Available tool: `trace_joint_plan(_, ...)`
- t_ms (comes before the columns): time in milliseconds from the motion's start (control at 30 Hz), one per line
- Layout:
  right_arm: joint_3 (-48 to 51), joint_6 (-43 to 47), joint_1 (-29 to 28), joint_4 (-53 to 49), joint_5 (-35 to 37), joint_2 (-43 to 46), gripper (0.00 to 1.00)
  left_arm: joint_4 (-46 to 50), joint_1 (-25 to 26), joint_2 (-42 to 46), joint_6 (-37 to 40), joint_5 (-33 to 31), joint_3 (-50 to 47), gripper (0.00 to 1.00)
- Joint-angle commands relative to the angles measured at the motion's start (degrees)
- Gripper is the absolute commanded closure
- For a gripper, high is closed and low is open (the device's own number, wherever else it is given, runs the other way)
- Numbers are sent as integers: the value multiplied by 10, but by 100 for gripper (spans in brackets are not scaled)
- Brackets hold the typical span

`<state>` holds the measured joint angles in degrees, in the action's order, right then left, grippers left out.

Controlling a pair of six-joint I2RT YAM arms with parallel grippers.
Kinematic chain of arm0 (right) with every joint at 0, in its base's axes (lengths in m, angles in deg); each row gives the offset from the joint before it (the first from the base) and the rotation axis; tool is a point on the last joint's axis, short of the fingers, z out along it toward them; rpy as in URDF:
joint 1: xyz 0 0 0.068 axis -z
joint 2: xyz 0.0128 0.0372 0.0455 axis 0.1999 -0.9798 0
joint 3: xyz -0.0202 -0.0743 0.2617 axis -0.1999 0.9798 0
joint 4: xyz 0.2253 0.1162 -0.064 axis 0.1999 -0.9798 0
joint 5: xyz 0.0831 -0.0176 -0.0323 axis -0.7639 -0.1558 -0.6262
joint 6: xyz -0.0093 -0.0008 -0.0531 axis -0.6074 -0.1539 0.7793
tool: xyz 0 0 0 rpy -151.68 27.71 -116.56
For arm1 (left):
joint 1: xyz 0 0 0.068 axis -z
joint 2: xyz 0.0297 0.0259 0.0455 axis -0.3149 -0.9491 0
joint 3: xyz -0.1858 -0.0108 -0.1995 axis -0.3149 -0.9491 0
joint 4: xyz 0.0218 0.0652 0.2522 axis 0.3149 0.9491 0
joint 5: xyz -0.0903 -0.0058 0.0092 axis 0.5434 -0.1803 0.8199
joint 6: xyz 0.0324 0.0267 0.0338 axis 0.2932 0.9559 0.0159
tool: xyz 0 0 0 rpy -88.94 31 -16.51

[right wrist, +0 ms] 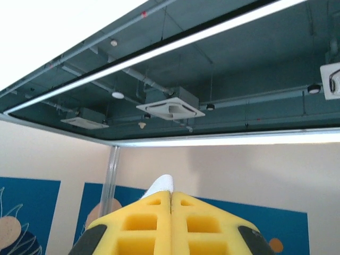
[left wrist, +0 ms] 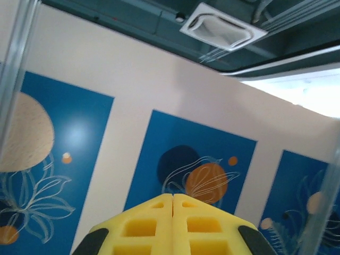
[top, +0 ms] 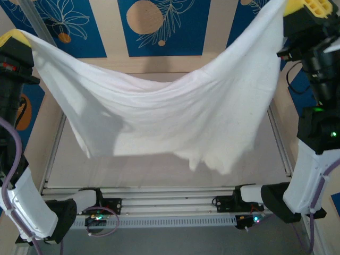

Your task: Fold the inside-out t-shirt

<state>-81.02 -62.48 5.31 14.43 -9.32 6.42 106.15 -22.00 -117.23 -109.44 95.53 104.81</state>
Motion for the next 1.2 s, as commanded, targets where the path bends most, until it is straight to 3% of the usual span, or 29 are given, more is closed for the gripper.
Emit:
trace_joint_plan(0,4,16,-5,0,-7,-46,100,7,-6,-41,38,-58,-46,100)
trace_joint_plan(167,55,46,-32,5,-23,-132,100,-7,-9,-124,73,-123,-102,100)
trace_joint_plan(300,74,82,-47,3,-7,-248,100,-79,-14,-198,92,-144,-178,100)
trace_joint_plan(467,-49,80,-47,-21,29,-466,100,-92,-30,-371,79,-143,-158,100)
trace_joint_plan(500,-112,78,-45,-32,37,-526,93,-93,-34,-411,79,-145,-138,96)
trace_joint_plan(533,-192,74,-42,-49,33,-589,71,-92,-37,-448,80,-144,-110,84)
trace_joint_plan(600,-197,23,-33,12,28,-624,27,-78,-47,-510,79,-124,-48,61)
trace_joint_plan(667,-233,-8,-27,7,21,-649,18,-47,-54,-552,76,-109,21,38)
trace_joint_plan(700,-262,-10,-27,-22,13,-658,18,-31,-58,-562,72,-99,47,32)
trace_joint_plan(867,-248,-35,-26,-180,-25,-588,22,0,-57,-516,12,-10,20,28)
trace_joint_plan(967,-189,-63,-27,-301,-65,-511,26,-3,-44,-438,-40,56,-92,28)
trace_joint_plan(1067,-10,-86,-36,-347,-87,-397,38,-37,-9,-334,-55,67,-257,29)
trace_joint_plan(1167,270,-150,-49,-271,-72,-252,42,-47,28,-249,-54,45,-399,37)
